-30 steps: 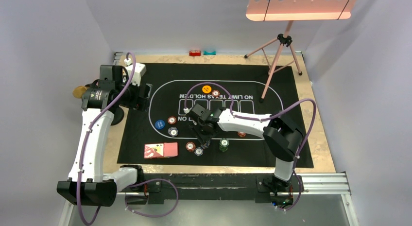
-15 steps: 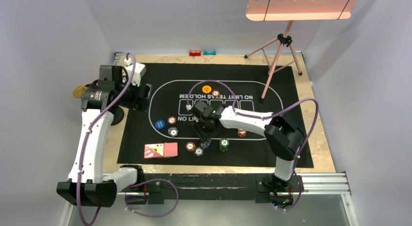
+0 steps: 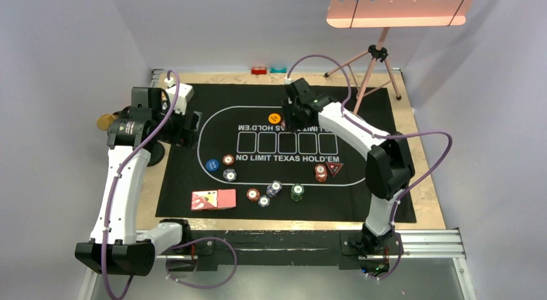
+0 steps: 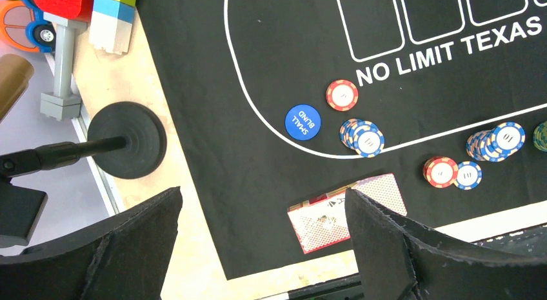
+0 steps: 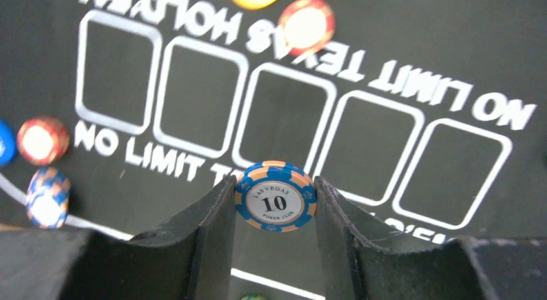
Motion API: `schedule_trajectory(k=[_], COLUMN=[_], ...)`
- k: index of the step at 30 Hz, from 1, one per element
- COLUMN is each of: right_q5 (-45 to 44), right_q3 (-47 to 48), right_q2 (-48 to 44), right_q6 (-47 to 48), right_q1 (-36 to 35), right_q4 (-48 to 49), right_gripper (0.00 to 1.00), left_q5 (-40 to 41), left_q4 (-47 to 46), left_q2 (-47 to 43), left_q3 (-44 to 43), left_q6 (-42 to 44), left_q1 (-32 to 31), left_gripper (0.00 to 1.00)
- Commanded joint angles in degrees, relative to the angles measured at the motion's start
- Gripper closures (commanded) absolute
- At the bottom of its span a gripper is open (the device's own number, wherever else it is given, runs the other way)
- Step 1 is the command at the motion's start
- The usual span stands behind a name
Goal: Distribute texas hold em gaming equipment
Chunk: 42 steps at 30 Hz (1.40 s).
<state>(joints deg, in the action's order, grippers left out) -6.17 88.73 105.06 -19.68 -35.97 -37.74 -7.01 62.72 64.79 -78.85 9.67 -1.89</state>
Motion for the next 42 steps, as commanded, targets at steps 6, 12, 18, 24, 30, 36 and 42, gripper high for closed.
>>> schedule_trajectory(k=[6,12,18,24,30,36,42], right_q5=[-9.39,-9.85,-10.83,-9.54,-10.28,-11.73,-11.93], right_q3=[10.07,17.15,20.97,23.21,21.77,18.24,10.47], right_q2=[12.23,20.88,24.72,26.35,23.0,16.08,5.8], right_q6=[-1.35,-1.22,-1.91,-1.43,-1.48,-1.07,0.9], right_q1=[7.55,8.84,9.36,9.39,9.4,8.39,0.87], right_q4=[1.71,0.86,0.73,-0.29,-0.37,-0.36,-0.5], right_gripper=[1.0,1.0,1.0,0.58,0.39,0.36,0.3], left_q5=[-0.5,-0.18,0.14,0.05,-0.09,-0.21,-0.23], left_q4=[-0.27,0.02,-0.3,-0.67,-0.67,-0.49,-0.26], left_q2=[-0.71,-0.85,-0.89,-0.87,-0.92,-1.27,-1.76], left_q3=[-0.49,-0.53,-0.16,0.77,0.98,0.98,0.8], left_q6=[0.89,1.29,1.72,1.68,1.53,1.4,1.17], left_q1=[0.46,0.47,0.47,0.48,0.48,0.48,0.46], left_gripper=[0.0,0.0,0.0,0.0,0.0,0.0,0.0])
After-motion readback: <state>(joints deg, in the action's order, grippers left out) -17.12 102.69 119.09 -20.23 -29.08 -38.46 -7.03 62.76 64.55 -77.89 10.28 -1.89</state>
